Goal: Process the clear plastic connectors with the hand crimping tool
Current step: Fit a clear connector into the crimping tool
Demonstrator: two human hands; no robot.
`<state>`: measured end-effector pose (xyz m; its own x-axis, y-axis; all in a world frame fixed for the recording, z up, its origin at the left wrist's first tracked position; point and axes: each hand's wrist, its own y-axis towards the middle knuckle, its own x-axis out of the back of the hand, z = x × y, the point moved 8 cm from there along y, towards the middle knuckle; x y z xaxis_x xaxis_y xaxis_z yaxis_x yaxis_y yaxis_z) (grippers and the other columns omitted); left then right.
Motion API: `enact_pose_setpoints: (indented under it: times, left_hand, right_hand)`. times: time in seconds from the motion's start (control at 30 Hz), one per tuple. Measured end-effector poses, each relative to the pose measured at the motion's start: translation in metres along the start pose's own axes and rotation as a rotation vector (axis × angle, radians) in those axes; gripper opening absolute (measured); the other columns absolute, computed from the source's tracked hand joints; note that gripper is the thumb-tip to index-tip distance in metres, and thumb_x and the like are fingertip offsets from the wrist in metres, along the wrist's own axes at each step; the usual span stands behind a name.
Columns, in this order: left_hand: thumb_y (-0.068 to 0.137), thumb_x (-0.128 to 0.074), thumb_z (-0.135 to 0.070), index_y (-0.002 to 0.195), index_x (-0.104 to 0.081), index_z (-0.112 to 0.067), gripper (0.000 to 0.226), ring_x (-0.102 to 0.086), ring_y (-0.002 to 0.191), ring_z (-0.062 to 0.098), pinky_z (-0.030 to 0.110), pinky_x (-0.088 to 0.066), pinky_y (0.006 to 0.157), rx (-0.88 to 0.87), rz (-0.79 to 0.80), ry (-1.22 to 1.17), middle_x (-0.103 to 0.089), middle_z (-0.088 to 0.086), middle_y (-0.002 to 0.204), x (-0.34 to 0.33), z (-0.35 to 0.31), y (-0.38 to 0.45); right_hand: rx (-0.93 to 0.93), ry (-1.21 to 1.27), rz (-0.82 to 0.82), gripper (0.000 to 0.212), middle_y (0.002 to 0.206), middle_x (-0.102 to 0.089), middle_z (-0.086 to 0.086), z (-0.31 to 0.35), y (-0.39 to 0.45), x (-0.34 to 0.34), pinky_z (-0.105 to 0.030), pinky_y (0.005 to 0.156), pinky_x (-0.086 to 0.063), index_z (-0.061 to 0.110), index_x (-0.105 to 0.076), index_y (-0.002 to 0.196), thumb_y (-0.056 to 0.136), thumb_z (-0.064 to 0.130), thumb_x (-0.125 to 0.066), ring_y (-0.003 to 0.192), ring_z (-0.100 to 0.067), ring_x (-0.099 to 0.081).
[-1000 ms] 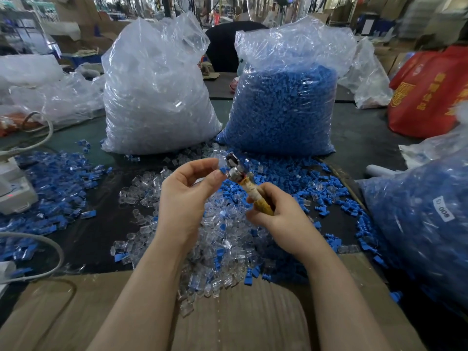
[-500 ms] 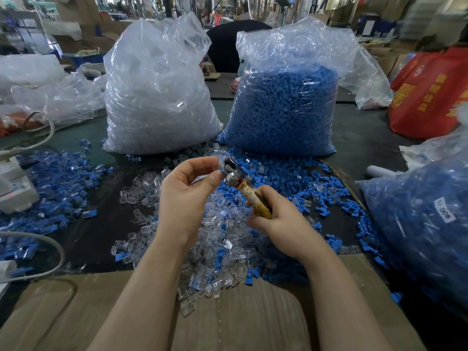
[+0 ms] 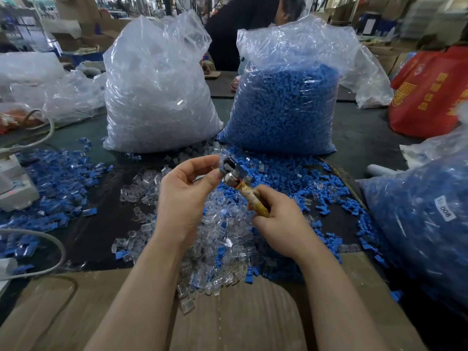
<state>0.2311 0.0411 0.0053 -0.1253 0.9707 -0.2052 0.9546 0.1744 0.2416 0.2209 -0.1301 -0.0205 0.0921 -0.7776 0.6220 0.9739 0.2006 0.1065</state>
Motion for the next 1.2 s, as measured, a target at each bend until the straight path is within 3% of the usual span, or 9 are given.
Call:
enact_pose_setpoints:
  times: [0.13, 0.27, 0.43, 0.57, 0.73, 0.87, 0.97, 1.1, 1.2]
  left_hand:
    - [0.085, -0.069, -0.002, 0.100, -0.074, -0.020, 0.024, -0.068, 0.088, 0.008, 0.018, -0.053, 0.078, 0.035, 0.002, 0.014, -0.075, -0.003, 0.091, 0.001, 0.007, 0.002]
    - [0.075, -0.071, -0.008, 0.100, -0.074, -0.015, 0.026, -0.071, 0.090, 0.013, 0.018, -0.055, 0.079, 0.132, -0.018, -0.151, -0.076, 0.004, 0.093, 0.008, 0.011, 0.004]
    - [0.094, -0.059, -0.010, 0.093, -0.070, -0.009, 0.011, -0.070, 0.069, 0.006, 0.023, -0.058, 0.077, 0.316, -0.306, -0.477, -0.072, -0.001, 0.072, 0.060, 0.024, 0.012]
    - [0.098, -0.055, -0.024, 0.081, -0.061, -0.017, 0.020, -0.066, 0.060, 0.000, 0.023, -0.057, 0.078, 0.355, -0.544, -0.784, -0.066, -0.008, 0.061, 0.107, 0.029, 0.006]
    - [0.104, -0.045, -0.025, 0.091, -0.057, -0.014, 0.021, -0.066, 0.053, 0.000, 0.019, -0.057, 0.063, 0.313, -0.775, -0.988, -0.065, -0.006, 0.053, 0.139, 0.033, -0.005]
    - [0.107, -0.037, -0.022, 0.097, -0.054, -0.013, 0.021, -0.070, 0.070, -0.002, 0.019, -0.056, 0.082, 0.288, -0.779, -0.937, -0.068, -0.006, 0.070, 0.155, 0.041, -0.004]
    - [0.107, -0.034, -0.020, 0.098, -0.052, -0.012, 0.022, -0.069, 0.067, 0.007, 0.024, -0.053, 0.094, 0.271, -0.761, -0.935, -0.065, -0.003, 0.088, 0.165, 0.049, -0.002]
    - [0.104, -0.042, -0.020, 0.091, -0.057, -0.013, 0.021, -0.068, 0.061, 0.005, 0.024, -0.056, 0.085, 0.287, -0.757, -0.885, -0.068, -0.005, 0.068, 0.158, 0.045, -0.001]
    - [0.098, -0.056, -0.021, 0.085, -0.065, -0.019, 0.016, -0.064, 0.057, 0.000, 0.021, -0.055, 0.070, 0.378, -0.614, -0.644, -0.068, -0.010, 0.063, 0.132, 0.035, 0.003]
  right_hand:
    - [0.009, -0.078, -0.016, 0.018, 0.073, -0.053, 0.001, 0.000, 0.001, 0.001, -0.046, 0.061, -0.046, 0.027, -0.048, 0.086, 0.080, 0.014, -0.059, 0.066, -0.023, -0.051]
    - [0.007, -0.099, -0.063, 0.022, 0.073, -0.053, 0.005, -0.002, 0.001, 0.004, -0.038, 0.057, -0.040, 0.030, -0.045, 0.089, 0.080, 0.018, -0.061, 0.064, -0.020, -0.051]
    - [-0.024, -0.146, -0.218, 0.020, 0.071, -0.054, 0.005, -0.011, 0.000, 0.023, -0.035, 0.056, -0.037, 0.032, -0.044, 0.085, 0.084, 0.022, -0.061, 0.064, -0.016, -0.051]
    - [-0.053, -0.356, -0.336, 0.014, 0.080, -0.056, 0.006, -0.016, -0.002, 0.036, -0.040, 0.076, -0.037, 0.034, -0.042, 0.091, 0.093, 0.040, -0.054, 0.077, -0.023, -0.052]
    - [-0.181, -0.387, -0.434, 0.008, 0.076, -0.057, 0.004, -0.028, -0.006, 0.045, -0.034, 0.052, -0.037, 0.034, -0.043, 0.094, 0.097, 0.037, -0.051, 0.068, -0.023, -0.053]
    - [-0.296, -0.377, -0.504, 0.009, 0.065, -0.055, 0.005, -0.035, -0.010, 0.051, -0.027, 0.046, -0.026, 0.028, -0.050, 0.090, 0.096, 0.032, -0.055, 0.057, -0.015, -0.049]
    - [-0.387, -0.368, -0.485, 0.018, 0.067, -0.055, 0.004, -0.045, -0.010, 0.054, -0.027, 0.046, -0.026, 0.024, -0.051, 0.081, 0.095, 0.034, -0.058, 0.057, -0.014, -0.048]
    - [-0.419, -0.384, -0.416, 0.016, 0.071, -0.056, 0.004, -0.050, -0.006, 0.050, -0.027, 0.047, -0.028, 0.025, -0.056, 0.086, 0.093, 0.039, -0.060, 0.060, -0.014, -0.048]
    - [-0.386, -0.394, -0.389, 0.016, 0.072, -0.058, 0.004, -0.047, -0.002, 0.043, -0.028, 0.048, -0.031, 0.025, -0.057, 0.086, 0.093, 0.039, -0.060, 0.061, -0.015, -0.050]
